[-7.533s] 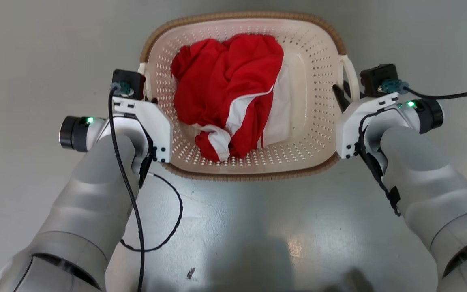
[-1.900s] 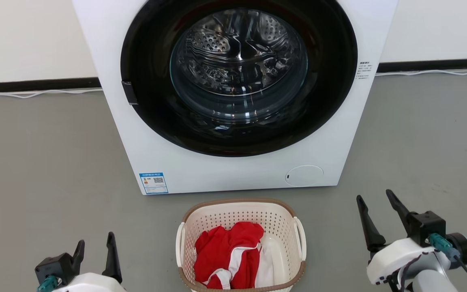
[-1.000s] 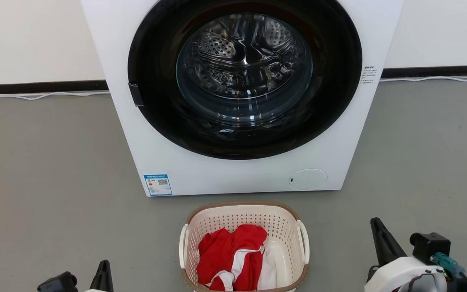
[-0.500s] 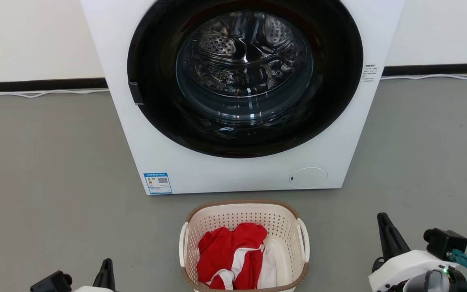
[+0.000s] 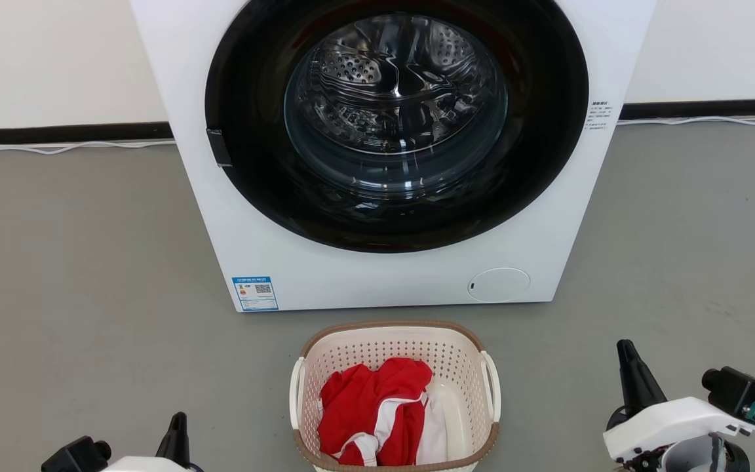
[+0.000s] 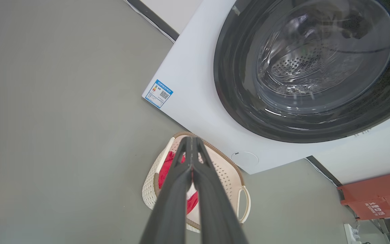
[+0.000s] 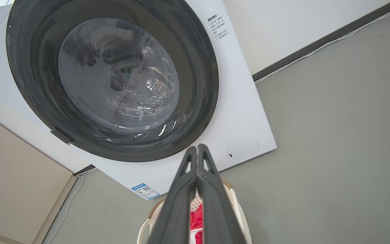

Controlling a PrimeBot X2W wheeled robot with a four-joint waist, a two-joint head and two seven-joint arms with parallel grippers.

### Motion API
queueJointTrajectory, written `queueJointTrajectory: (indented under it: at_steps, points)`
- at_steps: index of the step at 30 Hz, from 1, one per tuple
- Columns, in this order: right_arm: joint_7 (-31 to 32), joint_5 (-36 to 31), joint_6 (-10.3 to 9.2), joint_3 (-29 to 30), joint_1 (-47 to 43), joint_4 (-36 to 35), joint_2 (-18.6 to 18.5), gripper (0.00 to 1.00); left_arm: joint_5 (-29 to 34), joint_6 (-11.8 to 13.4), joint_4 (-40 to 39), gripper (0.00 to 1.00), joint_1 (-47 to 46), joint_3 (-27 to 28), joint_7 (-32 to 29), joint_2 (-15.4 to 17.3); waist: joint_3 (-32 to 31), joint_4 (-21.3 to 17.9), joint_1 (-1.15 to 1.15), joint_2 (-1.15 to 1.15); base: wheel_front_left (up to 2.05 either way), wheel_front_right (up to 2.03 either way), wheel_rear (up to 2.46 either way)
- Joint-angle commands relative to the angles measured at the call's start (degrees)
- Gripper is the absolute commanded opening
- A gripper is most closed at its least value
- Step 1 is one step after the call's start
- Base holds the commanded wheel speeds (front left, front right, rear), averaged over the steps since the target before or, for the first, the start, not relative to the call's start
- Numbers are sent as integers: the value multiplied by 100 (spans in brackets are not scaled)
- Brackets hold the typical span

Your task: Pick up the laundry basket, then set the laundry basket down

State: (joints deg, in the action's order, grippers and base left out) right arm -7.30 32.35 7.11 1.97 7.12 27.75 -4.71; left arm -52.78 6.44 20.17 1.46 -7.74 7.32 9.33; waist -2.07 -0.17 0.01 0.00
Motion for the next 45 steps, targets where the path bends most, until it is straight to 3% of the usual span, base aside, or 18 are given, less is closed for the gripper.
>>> queueJointTrajectory:
  at_steps: [1,45]
  points:
    - [38,175,20,3,125,-221,-28,0,-109,-81,-177,0,-343,133,-31,53,3,0,-1,0,0,0,0]
    - [746,3236,29,243,10,-828,83,0,-2126,-773,-405,0,-566,818,-746,-315,120,9,-1,0,0,0,0]
